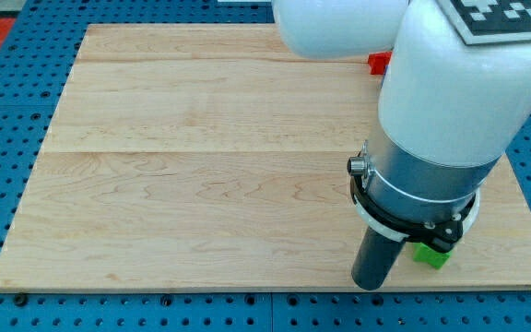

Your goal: Move green star to the center left

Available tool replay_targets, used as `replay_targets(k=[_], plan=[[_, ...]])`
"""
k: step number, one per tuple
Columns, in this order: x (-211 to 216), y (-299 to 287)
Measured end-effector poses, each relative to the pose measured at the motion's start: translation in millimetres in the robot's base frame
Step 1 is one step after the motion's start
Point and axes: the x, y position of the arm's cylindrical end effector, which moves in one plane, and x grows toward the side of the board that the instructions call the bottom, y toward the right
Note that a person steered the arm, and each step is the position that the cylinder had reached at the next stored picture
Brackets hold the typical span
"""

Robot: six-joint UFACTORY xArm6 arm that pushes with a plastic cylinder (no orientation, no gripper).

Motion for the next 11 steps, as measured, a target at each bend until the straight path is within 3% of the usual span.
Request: replay_targets(k=[11], plan=[[6, -8]])
